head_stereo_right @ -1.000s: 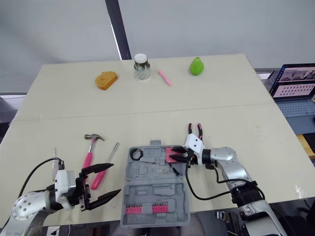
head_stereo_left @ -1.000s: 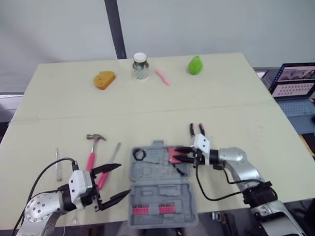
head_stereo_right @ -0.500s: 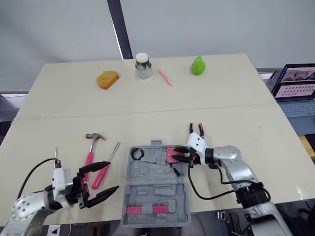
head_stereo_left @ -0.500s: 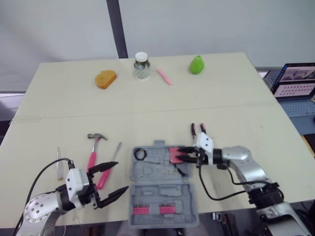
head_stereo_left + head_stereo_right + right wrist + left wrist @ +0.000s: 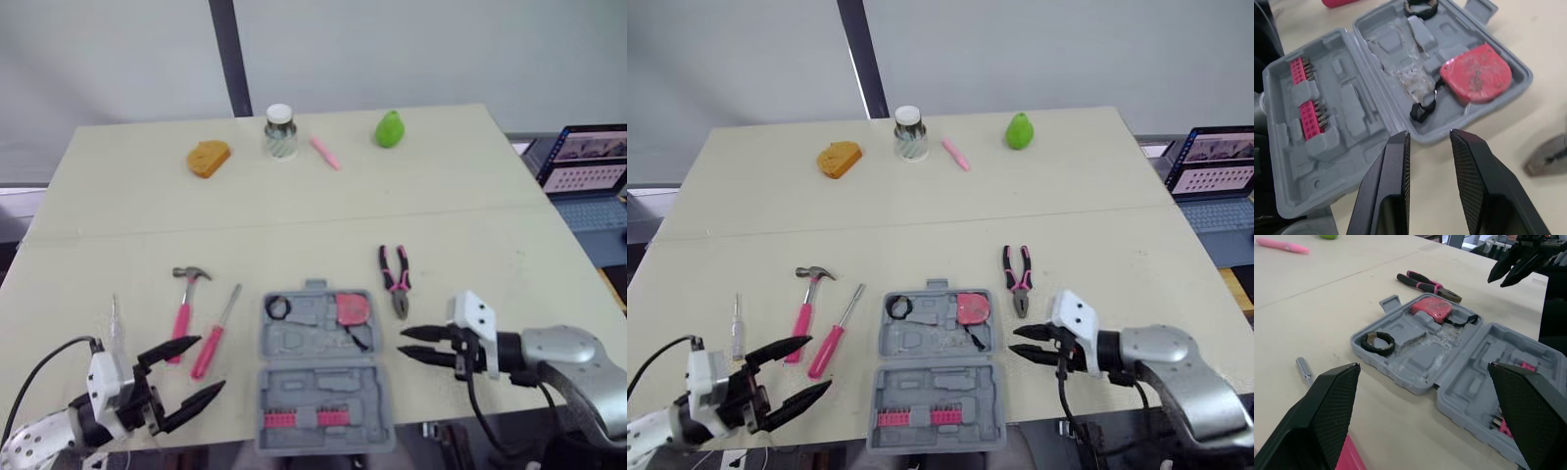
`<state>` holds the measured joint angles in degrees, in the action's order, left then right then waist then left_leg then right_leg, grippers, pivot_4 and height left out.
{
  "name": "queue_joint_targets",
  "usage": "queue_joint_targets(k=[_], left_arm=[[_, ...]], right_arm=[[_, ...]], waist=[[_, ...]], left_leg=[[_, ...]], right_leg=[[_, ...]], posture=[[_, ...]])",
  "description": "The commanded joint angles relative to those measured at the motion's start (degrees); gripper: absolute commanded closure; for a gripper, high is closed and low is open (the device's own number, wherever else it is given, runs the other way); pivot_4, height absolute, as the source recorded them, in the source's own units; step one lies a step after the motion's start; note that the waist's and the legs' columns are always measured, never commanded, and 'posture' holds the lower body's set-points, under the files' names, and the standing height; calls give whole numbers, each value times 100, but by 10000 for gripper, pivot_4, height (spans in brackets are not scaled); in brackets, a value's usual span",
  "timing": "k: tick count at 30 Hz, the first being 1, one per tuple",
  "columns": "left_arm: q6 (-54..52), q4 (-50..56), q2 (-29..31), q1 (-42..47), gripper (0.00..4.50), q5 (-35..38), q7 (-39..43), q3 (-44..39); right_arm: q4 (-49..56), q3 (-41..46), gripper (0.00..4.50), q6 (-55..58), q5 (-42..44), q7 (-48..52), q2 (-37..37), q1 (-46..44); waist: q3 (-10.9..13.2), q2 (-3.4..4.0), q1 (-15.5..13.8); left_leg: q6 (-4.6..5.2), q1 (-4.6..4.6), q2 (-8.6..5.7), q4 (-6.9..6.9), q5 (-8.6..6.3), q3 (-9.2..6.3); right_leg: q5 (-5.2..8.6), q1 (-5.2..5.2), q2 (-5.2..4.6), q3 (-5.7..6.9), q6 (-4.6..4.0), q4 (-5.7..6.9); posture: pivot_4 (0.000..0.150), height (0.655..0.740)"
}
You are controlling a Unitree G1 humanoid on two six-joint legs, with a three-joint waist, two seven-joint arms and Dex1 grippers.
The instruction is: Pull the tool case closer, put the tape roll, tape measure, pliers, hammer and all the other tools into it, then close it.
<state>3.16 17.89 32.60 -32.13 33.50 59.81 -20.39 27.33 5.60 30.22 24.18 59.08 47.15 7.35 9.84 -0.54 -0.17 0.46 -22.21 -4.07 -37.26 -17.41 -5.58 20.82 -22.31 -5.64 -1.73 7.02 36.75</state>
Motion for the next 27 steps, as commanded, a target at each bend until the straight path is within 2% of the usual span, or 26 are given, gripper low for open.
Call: queue_joint_targets(k=[1,4,11,20,25,26,27], left_arm=[[241,71,-90,-242,0,90,195,-175],[459,-44,-170,-455,0,-55,338,-135],[665,-189,-304,-547,0,-149,414,-87],[888,-431,-368,-402,0,-173,536,15],[909,-566,-153,191,0,-127,670,89],[870,-558,-58,352,0,-112,739,114],[809,-545,32,530,0,-93,787,142]], right_arm=[[474,315,31231,37,153,-138,29,513],[536,304,31231,19,21,-227,40,952],[462,256,31231,50,-83,-297,84,1206],[498,278,31231,150,-66,-350,98,1178],[716,473,31231,681,129,-714,50,886],[792,540,25999,815,198,-800,44,819],[863,600,23073,957,244,-924,26,747]], waist=[[0,0,-7],[-1,-1,-34],[0,0,-112],[0,0,-122],[0,1,-131],[0,1,-134],[0,1,-133]], left_leg=[[0,0,0,0,0,0],[3,1,0,0,-2,0],[8,29,9,-2,-20,-1],[17,63,15,2,-41,0],[16,64,16,2,-41,0],[15,65,16,2,-40,0],[14,65,16,2,-39,-1]], right_leg=[[0,0,0,0,0,-1],[0,6,0,1,0,-11],[0,51,4,5,1,-42],[-2,97,7,6,4,-77],[-2,98,8,6,4,-76],[-2,98,8,6,4,-75],[-2,97,9,7,4,-73]], posture=[[1500,7159],[1500,7159],[1500,7159],[1500,7159],[1500,7159],[1500,7159],[1500,7159]])
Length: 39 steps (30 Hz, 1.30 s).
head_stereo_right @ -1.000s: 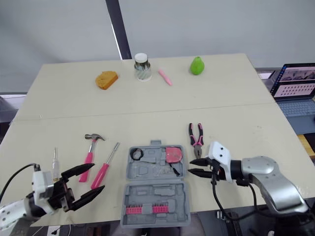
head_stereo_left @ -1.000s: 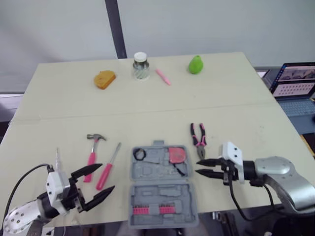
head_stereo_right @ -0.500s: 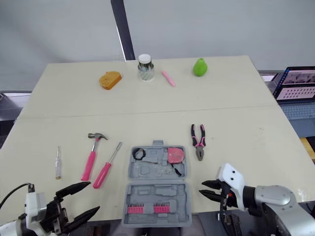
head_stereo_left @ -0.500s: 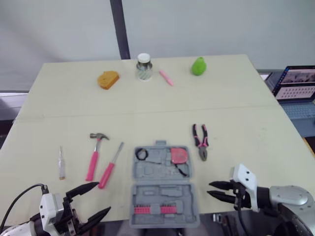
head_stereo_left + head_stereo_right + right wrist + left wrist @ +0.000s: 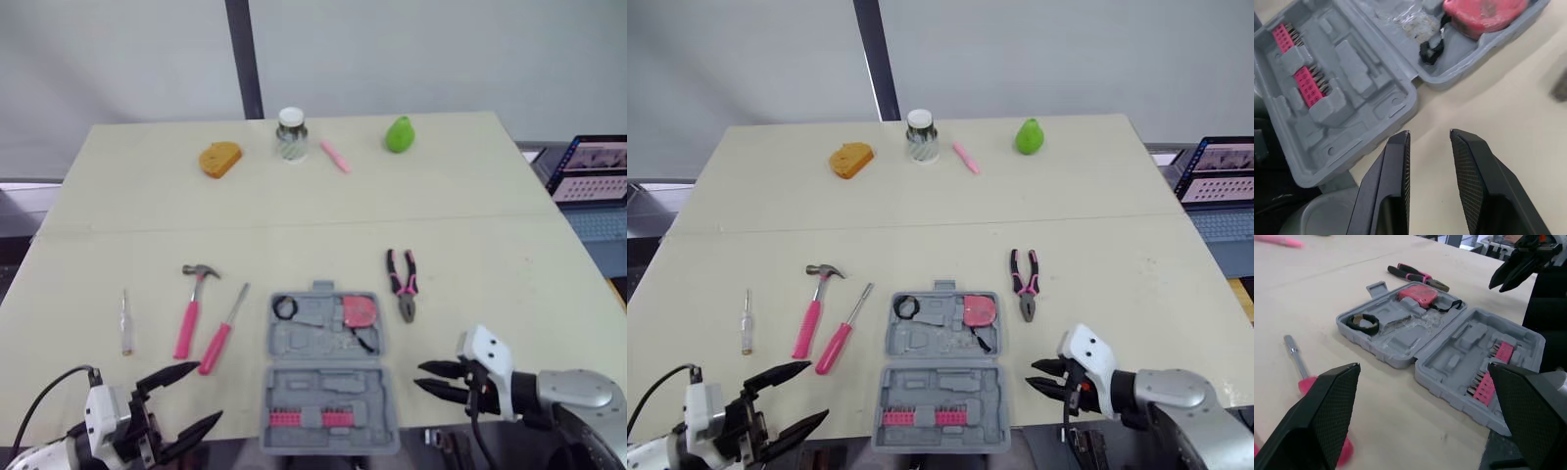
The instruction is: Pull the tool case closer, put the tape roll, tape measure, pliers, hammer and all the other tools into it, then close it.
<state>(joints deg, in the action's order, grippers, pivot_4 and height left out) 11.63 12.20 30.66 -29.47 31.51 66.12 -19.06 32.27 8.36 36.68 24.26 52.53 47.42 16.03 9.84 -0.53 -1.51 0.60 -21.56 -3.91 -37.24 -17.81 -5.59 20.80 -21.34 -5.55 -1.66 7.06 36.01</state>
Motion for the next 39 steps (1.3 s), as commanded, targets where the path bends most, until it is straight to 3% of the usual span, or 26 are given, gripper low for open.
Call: queue_joint_targets(k=[1,5,19,30,39], left_arm=[[-80,30,294,418,0,109,176,39],[-262,49,403,1034,0,107,147,244],[-744,303,467,1502,0,77,20,665],[-1073,689,436,1427,0,-95,-530,693],[-1242,925,417,1338,0,-199,-842,745]], right_arm=[[423,365,19100,431,267,-376,-20,-181],[681,484,173,1120,414,-987,-201,-431],[1533,381,173,3402,322,-3637,-1831,-1122],[1328,21,173,3833,-109,-4647,-2888,-1792],[755,-348,173,3645,-624,-5057,-3246,-2235]], waist=[[0,1,7],[0,2,12],[1,5,31],[2,7,81],[2,8,166]], left_leg=[[-1,0,0,1,1,0],[-2,0,0,5,1,0],[-10,0,1,7,5,2],[-12,1,-1,12,6,2],[-13,2,-3,17,7,2]], right_leg=[[0,-1,0,0,0,0],[0,-3,1,-1,0,0],[-1,-15,5,-6,1,13],[2,-29,5,-10,-4,41],[5,-35,4,-11,-10,50]], posture=[[1500,7159],[1500,7159],[1500,7159],[1500,7159],[1500,7159]])
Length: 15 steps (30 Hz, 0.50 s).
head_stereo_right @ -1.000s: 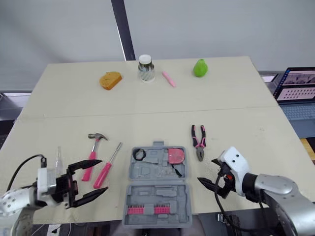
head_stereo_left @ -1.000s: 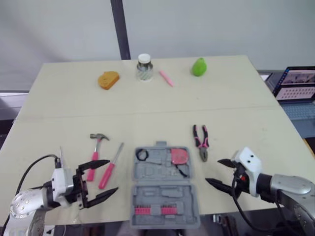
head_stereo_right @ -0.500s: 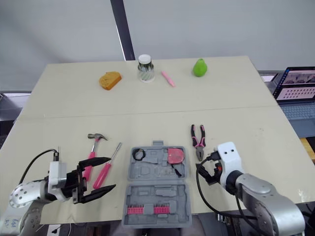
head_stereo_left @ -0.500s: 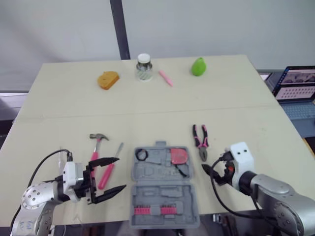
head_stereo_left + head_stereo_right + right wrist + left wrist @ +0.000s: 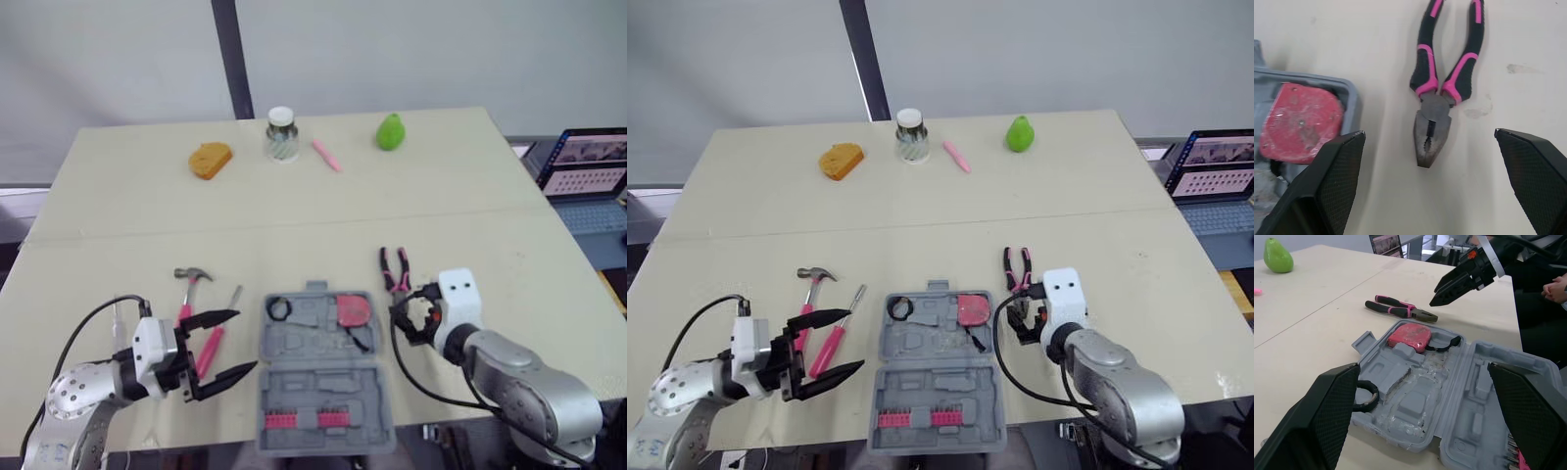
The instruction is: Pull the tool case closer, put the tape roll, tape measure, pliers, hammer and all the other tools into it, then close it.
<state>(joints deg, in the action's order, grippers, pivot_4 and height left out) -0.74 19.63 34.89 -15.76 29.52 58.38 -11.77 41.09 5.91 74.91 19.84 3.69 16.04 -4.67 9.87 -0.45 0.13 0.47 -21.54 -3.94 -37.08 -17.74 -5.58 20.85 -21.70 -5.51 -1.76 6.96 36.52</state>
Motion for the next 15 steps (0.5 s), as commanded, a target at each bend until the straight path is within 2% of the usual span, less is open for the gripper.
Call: queue_joint_targets(k=[1,15], left_arm=[[-10,202,-10,-36,0,-15,-89,25],[60,451,-80,-238,0,-99,-364,11]], right_arm=[[-248,-128,173,-215,-240,-218,-164,-254],[-1450,-435,173,-772,-767,-278,-497,-818]], waist=[[0,0,5],[1,2,17]], left_leg=[[-1,0,0,0,0,0],[-8,0,-2,4,4,1]], right_leg=[[0,0,0,0,-1,1],[10,-24,0,-4,-19,39]], posture=[[1500,7159],[1500,7159]])
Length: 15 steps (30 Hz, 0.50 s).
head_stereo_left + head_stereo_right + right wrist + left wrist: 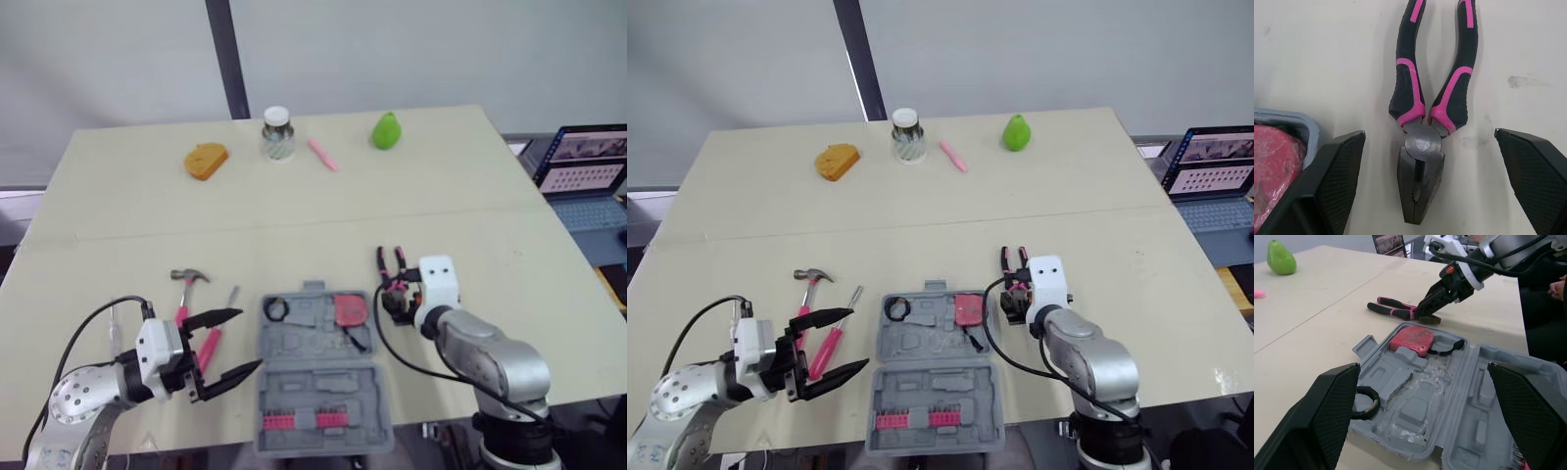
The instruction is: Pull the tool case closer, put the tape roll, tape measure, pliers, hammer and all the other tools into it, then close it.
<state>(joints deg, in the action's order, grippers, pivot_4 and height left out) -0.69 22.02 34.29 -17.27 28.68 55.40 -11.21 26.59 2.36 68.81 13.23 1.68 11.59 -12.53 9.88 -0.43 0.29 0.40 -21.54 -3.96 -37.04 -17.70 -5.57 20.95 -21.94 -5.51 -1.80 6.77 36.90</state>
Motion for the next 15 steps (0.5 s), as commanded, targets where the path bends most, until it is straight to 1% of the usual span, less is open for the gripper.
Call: queue_joint_targets(k=[1,9,15], left_arm=[[52,232,-20,-107,0,-17,-92,-51],[20,426,9,-264,0,-16,-252,-91],[-123,615,51,-261,0,21,-381,-86]], right_arm=[[-60,-106,173,-208,-146,-78,-69,-32],[-400,-181,173,-431,-404,-91,-168,-5],[-435,-201,173,-455,-520,-82,-212,32]], waist=[[0,0,2],[1,1,0],[2,2,1]], left_leg=[[0,0,0,1,0,0],[-3,0,0,1,0,0],[-4,0,1,2,1,0]], right_leg=[[1,-1,0,0,-1,1],[2,-2,0,0,-3,3],[3,-3,1,0,-5,4]], posture=[[1500,7159],[1500,7159],[1500,7159]])
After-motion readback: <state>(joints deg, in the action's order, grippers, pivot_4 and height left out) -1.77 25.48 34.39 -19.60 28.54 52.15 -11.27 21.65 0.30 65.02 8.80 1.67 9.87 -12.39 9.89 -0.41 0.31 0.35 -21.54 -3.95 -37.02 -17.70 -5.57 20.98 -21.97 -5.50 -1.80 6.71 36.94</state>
